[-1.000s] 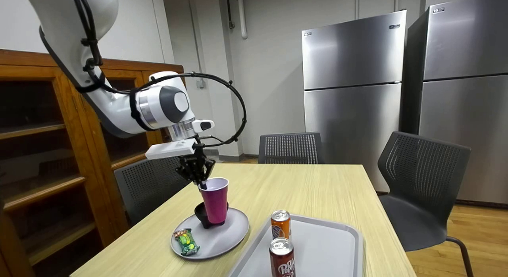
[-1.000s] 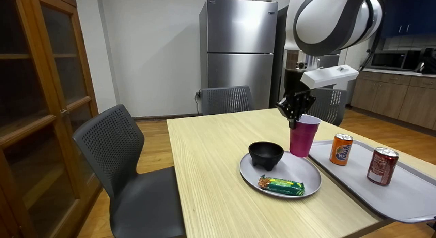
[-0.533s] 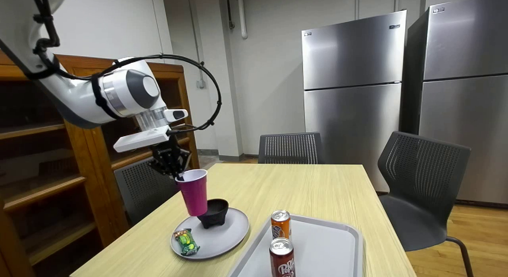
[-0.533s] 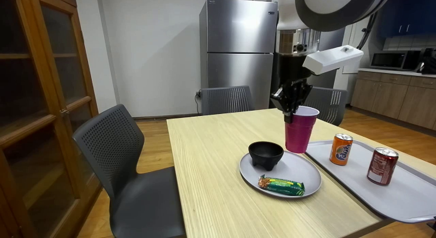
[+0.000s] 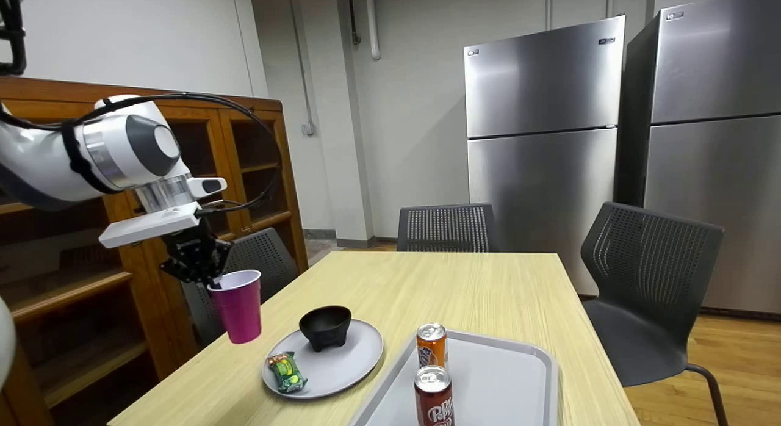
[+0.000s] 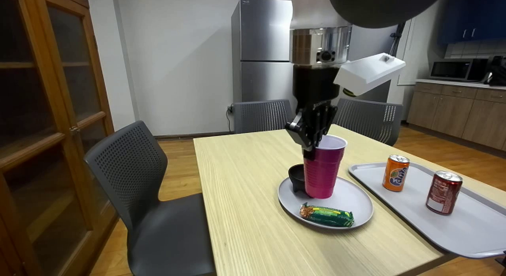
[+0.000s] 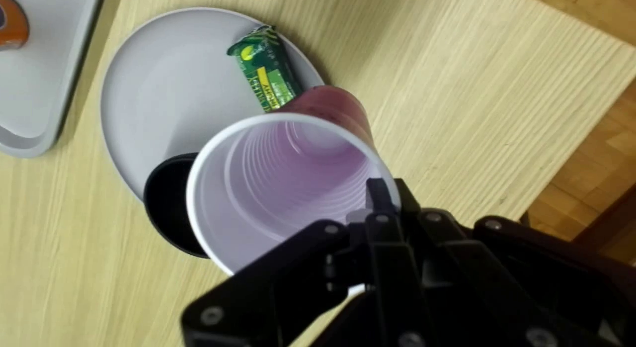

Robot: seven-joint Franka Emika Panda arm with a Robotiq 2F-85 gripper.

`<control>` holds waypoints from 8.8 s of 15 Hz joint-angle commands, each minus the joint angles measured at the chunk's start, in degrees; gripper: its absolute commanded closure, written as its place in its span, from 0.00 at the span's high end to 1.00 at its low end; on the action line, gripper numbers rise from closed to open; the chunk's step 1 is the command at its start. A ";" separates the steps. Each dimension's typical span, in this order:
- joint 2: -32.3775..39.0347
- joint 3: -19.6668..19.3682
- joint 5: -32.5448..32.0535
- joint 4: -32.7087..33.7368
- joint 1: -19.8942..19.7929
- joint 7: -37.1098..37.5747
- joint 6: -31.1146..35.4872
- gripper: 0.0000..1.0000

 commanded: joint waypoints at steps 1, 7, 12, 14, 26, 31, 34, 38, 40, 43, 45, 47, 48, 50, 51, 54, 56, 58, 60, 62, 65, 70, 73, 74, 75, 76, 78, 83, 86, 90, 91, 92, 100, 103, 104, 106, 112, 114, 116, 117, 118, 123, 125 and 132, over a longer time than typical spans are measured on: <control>-0.74 2.62 3.12 -0.90 2.45 -2.37 0.37 0.01; 2.17 5.09 4.26 -1.00 4.91 -2.16 2.69 0.01; 5.38 5.63 3.83 -1.79 5.22 -2.56 7.60 0.01; 6.85 5.67 3.97 -1.99 5.23 -2.82 9.24 0.01; 11.68 4.48 -10.11 -2.53 5.64 4.61 13.66 0.01; 13.32 4.34 -14.62 -2.30 5.54 7.94 14.91 0.01; 14.37 3.82 -16.94 -2.25 5.52 9.84 15.87 0.01; 15.43 2.92 -19.59 -2.05 5.72 12.07 16.19 0.01; 15.76 2.65 -20.47 -1.96 5.81 12.87 15.99 0.30; 16.20 2.42 -21.47 -1.89 5.87 13.95 15.78 0.46; 16.38 2.41 -21.39 -1.86 5.87 14.21 15.48 0.61; 15.99 2.52 -21.12 -1.89 5.85 13.88 15.14 0.76; 15.73 2.66 -20.47 -1.75 5.79 13.70 14.58 0.83; 15.25 3.34 -18.54 -1.82 5.44 11.79 14.43 0.98; 14.70 3.60 -17.81 -1.88 5.38 11.17 14.12 1.00; 12.93 5.06 -12.70 -1.89 4.83 7.21 12.41 1.00; 10.89 4.74 -8.78 -1.98 5.83 4.04 11.61 1.00; 8.71 5.06 -6.03 -1.98 5.64 1.50 10.56 1.00; 6.26 4.82 -4.93 -1.82 5.32 0.25 8.78 1.00; 4.36 4.38 -3.11 -1.82 4.64 -1.65 8.26 1.00; 1.89 3.25 -0.82 -1.88 3.63 -4.23 8.02 1.00; -1.23 0.31 0.92 -2.15 1.06 -6.43 7.71 1.00; -2.43 -0.96 0.85 -2.58 -0.30 -7.02 7.87 1.00; -2.84 -1.28 0.75 -2.76 -0.73 -6.97 7.88 1.00; -3.21 -1.54 0.86 -2.92 -1.07 -6.84 7.75 1.00; -3.84 -1.84 1.24 -3.23 -1.15 -7.27 7.36 1.00; -1.38 -1.23 0.05 -2.28 -1.53 -5.73 9.09 1.00; -2.87 -1.36 0.14 -3.11 -1.69 -6.12 8.78 1.00; -2.88 -1.36 0.14 -3.12 -1.69 -6.12 8.75 1.00; -1.63 -1.38 -0.69 -2.06 -2.73 -4.01 9.12 1.00; -0.86 -1.45 -1.59 -1.57 -3.46 -3.34 9.34 1.00; -0.10 -1.65 -1.70 -1.07 -3.92 -3.20 9.43 1.00; 12.37 -5.61 0.92 6.83 -6.75 -5.67 14.87 1.00; 17.88 -7.07 0.38 10.74 -6.89 -5.27 16.29 1.00; 19.53 -7.46 0.62 11.93 -6.71 -5.28 16.60 1.00; 22.88 -8.14 0.64 14.45 -6.18 -4.82 16.92 1.00; 31.24 -11.86 -2.25 20.38 -2.97 -2.60 17.37 1.00; 33.32 -12.16 -1.17 21.87 -2.53 -3.16 17.19 1.00; 35.15 -12.68 -1.03 23.03 -1.97 -3.17 17.24 1.00; 35.98 -12.91 -0.94 23.55 -1.74 -3.16 17.24 1.00; 36.69 -13.10 -0.84 24.06 -1.50 -3.16 17.09 1.00; 38.63 -13.35 -0.42 25.46 -1.14 -3.56 16.90 1.00; 39.01 -13.46 -0.47 25.60 -1.00 -3.62 16.93 1.00; 39.65 -13.96 -0.43 25.66 -0.66 -3.58 16.99 0.87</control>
